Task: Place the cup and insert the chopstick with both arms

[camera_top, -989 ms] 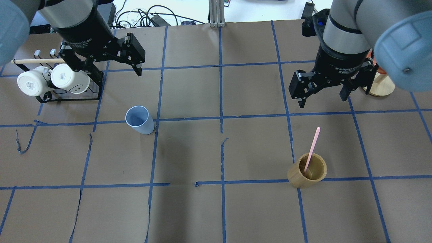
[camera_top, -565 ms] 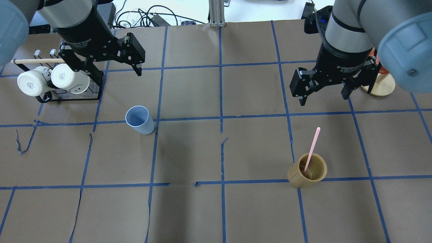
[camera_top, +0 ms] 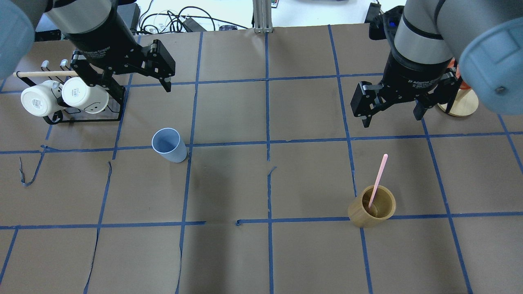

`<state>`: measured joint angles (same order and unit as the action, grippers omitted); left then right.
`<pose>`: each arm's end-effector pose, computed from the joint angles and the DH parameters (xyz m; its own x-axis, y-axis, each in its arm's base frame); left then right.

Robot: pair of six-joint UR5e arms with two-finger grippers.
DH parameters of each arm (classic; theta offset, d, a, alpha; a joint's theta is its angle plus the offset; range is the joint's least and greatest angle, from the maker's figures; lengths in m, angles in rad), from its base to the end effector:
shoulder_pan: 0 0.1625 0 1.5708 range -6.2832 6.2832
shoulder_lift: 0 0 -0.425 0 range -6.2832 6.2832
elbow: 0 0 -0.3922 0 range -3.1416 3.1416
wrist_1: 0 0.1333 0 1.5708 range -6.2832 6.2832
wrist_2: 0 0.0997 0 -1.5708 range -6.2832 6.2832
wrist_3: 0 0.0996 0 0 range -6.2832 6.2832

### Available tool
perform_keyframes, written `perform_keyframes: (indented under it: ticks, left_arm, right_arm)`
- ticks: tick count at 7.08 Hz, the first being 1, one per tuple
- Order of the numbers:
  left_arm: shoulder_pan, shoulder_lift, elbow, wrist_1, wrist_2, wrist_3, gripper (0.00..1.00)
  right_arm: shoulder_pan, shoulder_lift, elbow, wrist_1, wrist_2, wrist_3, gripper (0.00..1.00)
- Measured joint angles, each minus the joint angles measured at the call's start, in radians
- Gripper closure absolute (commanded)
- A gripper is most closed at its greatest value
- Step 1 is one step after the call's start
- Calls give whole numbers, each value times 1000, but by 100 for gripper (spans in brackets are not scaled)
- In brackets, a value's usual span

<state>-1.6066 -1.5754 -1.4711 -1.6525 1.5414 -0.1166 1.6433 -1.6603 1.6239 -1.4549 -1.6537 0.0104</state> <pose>-0.1538 -0.4882 0.5265 -0.9963 -0.0803 0.0307 -0.0807 0.9967 -0.0099 0.1570 -0.4352 0.4932 -0.9942 -0.0684 0.0834 -0.0619 0.9950 0.0786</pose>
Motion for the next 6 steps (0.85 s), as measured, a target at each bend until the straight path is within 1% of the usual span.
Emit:
perform_keyframes:
  ticks: [6]
  left_arm:
    - [4,-1,1,2,1,0,0]
  right_arm:
    - [-2,2,20,4,0,2,0]
